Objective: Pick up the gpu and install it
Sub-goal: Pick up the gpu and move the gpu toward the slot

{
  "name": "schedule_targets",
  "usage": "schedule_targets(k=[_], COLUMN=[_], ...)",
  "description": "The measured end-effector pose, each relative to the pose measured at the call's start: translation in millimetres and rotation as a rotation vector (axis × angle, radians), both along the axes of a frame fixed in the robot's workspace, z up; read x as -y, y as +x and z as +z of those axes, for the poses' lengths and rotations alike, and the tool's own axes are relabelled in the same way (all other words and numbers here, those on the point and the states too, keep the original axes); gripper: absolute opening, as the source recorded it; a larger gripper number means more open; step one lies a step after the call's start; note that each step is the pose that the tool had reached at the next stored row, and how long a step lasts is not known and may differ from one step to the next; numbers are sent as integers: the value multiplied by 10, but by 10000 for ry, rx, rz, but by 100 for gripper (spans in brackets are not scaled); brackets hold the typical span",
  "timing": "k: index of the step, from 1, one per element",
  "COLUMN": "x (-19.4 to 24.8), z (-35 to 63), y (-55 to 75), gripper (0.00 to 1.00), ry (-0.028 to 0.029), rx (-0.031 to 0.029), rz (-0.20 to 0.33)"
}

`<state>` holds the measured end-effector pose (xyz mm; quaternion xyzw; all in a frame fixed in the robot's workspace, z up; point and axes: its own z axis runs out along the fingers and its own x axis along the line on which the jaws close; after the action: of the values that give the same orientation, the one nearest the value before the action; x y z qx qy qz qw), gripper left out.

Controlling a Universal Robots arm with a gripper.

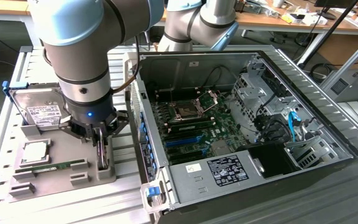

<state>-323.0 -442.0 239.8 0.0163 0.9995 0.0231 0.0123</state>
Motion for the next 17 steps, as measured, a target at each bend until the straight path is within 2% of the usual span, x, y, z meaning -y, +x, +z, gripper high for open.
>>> schedule_targets(k=[4, 10, 13, 17], x=[0, 0, 0, 0], z=[0, 17, 83, 247], y=[0, 1, 2, 4], gripper=[27, 27, 27, 27], ry=[0, -2, 0, -1], rx=[0, -3, 0, -1], rz=[236, 250, 249, 249])
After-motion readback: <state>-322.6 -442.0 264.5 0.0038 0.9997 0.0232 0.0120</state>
